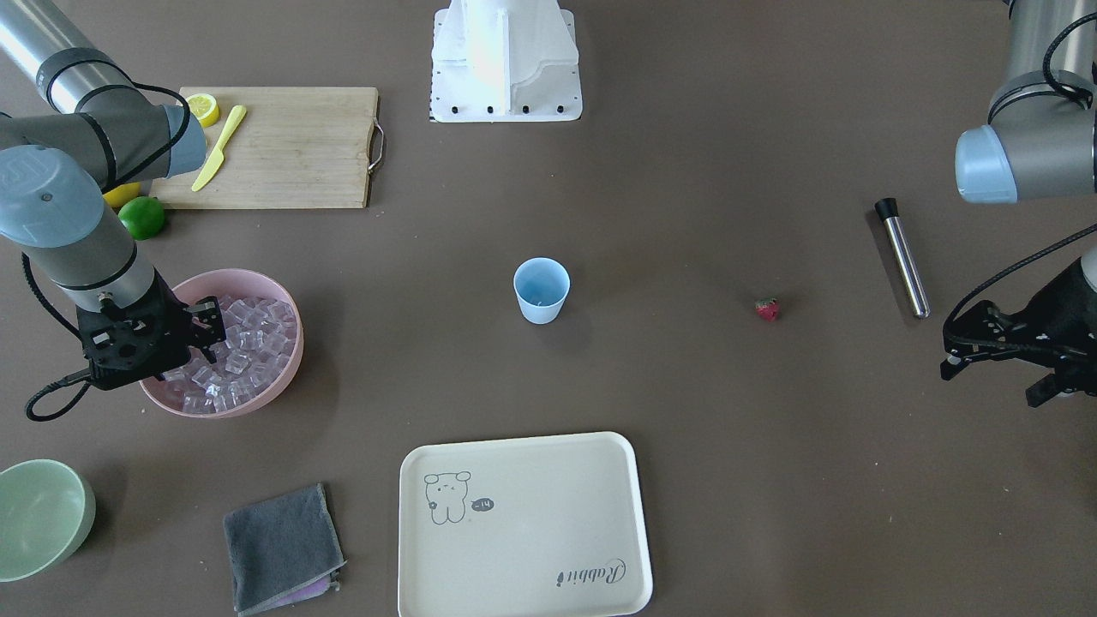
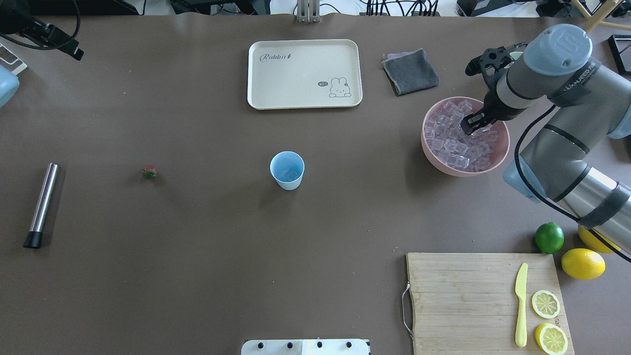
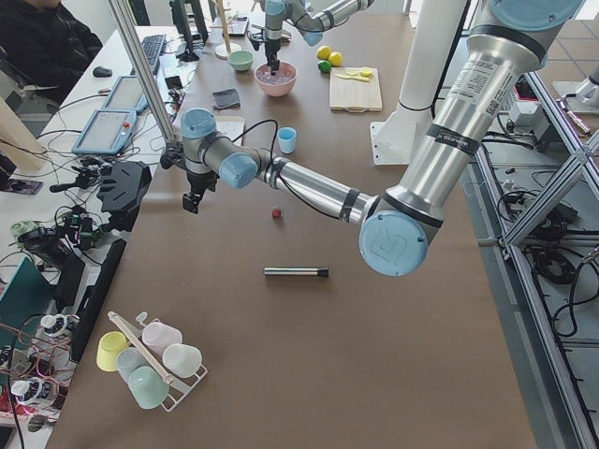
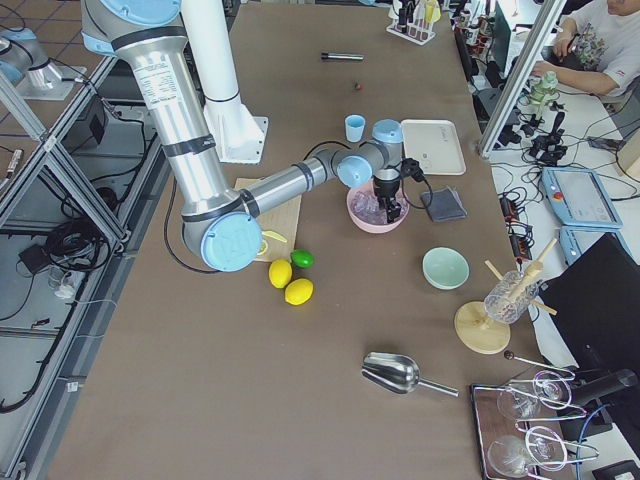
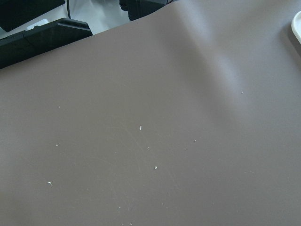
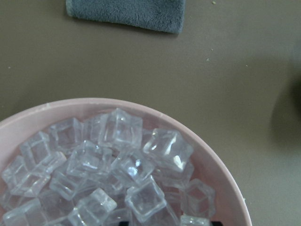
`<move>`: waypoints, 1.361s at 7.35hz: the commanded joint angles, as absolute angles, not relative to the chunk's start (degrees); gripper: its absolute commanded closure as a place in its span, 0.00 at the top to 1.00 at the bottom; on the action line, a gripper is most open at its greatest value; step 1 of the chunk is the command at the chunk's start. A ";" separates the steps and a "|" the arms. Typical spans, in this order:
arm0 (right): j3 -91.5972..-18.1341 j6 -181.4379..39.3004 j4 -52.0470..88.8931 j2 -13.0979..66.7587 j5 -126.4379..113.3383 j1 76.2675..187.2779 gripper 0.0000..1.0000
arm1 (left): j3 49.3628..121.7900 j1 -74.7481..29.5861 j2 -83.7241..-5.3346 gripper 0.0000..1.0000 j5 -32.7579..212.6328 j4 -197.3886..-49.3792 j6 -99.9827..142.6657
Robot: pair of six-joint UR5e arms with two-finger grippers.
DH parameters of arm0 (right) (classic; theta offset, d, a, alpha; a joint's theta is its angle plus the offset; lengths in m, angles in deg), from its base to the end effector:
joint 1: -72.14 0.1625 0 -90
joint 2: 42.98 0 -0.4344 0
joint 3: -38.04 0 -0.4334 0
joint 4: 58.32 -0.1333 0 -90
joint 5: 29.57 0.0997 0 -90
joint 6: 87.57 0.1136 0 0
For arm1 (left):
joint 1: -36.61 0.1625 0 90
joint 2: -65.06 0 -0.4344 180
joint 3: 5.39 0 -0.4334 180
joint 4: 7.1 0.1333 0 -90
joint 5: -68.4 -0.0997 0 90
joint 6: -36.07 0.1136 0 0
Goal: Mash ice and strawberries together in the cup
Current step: 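Lower the right gripper into the bowl and grasp another ice cube, then carry the ice cube with the right gripper over the light-blue cup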
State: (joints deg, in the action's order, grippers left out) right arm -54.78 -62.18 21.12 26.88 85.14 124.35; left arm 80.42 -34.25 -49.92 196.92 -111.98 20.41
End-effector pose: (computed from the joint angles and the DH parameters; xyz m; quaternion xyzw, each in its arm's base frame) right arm -0.3542 -0.5969 0.4323 0.1326 -0.3221 -0.1624 0.9232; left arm 0.1775 -0.7021 0.4165 0.1820 0.3861 0.1283 0.8952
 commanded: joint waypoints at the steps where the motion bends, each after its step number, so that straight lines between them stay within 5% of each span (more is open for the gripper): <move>1: -54.86 -62.17 21.04 26.81 85.12 124.44 0.33 | 80.47 -34.23 -49.90 0.98 196.90 -112.05 20.34; 3: -54.86 -62.17 21.04 26.98 84.86 124.44 0.31 | 80.22 -34.14 -49.72 0.98 196.90 -112.66 20.34; 7: -57.92 -62.26 23.57 26.55 88.09 127.58 0.09 | 79.24 -33.44 -49.81 0.98 196.11 -114.24 20.25; 10: -62.93 -52.58 37.55 14.98 91.36 127.62 0.07 | 79.16 -32.82 -50.16 0.98 196.02 -114.07 20.34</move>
State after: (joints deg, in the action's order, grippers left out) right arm -60.86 -58.94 33.01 19.86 90.38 128.56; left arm 79.17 -33.15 -49.93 196.10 -114.19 20.31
